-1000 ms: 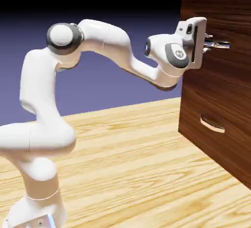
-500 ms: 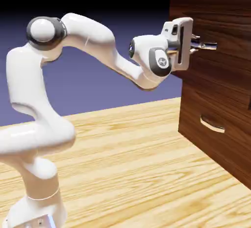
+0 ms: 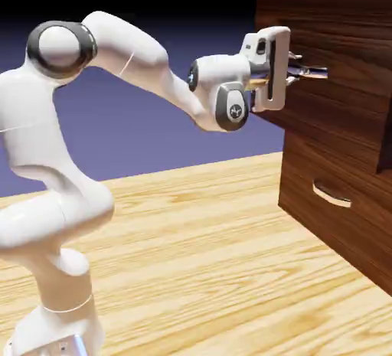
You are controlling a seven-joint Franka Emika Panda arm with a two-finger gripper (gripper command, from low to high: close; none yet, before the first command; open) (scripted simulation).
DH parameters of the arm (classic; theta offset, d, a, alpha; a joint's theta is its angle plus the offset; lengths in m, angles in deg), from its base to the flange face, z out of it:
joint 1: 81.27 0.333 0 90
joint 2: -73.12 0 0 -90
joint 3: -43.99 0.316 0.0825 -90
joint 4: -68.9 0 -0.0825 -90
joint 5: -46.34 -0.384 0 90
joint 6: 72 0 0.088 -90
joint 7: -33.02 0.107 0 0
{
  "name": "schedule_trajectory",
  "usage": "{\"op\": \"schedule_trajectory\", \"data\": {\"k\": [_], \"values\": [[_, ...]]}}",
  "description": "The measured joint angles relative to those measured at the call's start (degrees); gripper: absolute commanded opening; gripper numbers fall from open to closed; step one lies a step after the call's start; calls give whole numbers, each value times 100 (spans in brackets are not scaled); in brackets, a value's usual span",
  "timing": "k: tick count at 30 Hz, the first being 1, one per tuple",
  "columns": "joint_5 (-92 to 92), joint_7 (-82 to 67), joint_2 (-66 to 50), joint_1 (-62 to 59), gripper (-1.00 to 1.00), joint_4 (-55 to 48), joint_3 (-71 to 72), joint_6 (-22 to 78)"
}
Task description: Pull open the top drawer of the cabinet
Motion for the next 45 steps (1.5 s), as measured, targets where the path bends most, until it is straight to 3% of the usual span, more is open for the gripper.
{"op": "schedule_trajectory", "data": {"k": [7,12,21,34,38,43,44,45], "values": [[515,727,670,1307,-100,773,-1453,-25],[-197,-237,357,2293,-100,845,-2062,-56],[-699,-750,918,4032,-100,1635,-3435,-5],[1679,2160,1746,1780,-100,1553,-2345,-32],[2264,2699,2446,2388,-100,2159,-3063,76],[3355,3908,2996,1977,-100,2257,-3139,-27],[3445,3983,3075,2030,100,2312,-3215,-15],[3439,3978,3075,2031,100,2313,-3214,-18]]}}
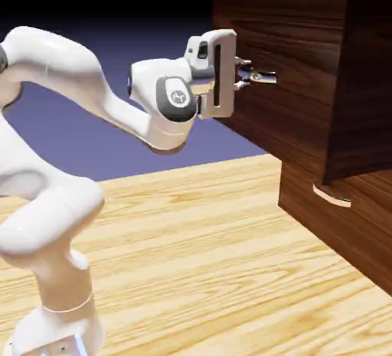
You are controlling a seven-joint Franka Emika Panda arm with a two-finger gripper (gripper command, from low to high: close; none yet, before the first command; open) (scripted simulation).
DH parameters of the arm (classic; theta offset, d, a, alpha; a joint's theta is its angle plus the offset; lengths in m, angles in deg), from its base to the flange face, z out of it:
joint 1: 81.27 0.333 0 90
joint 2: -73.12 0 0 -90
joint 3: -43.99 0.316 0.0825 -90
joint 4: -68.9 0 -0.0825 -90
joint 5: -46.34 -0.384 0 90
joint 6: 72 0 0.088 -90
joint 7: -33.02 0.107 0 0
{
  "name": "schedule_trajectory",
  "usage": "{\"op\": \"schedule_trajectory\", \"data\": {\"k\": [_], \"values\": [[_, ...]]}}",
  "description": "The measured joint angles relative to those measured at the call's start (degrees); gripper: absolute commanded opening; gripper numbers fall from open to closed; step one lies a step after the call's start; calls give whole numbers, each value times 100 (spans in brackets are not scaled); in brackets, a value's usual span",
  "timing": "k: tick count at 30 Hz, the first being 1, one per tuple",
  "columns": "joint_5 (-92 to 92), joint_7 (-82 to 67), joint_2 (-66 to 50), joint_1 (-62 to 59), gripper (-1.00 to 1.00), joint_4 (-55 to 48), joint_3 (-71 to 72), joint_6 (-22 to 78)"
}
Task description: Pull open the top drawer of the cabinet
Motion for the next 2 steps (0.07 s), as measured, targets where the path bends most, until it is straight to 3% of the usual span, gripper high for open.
{"op": "schedule_trajectory", "data": {"k": [2], "values": [[130,50,165,207,100,136,-201,89]]}}
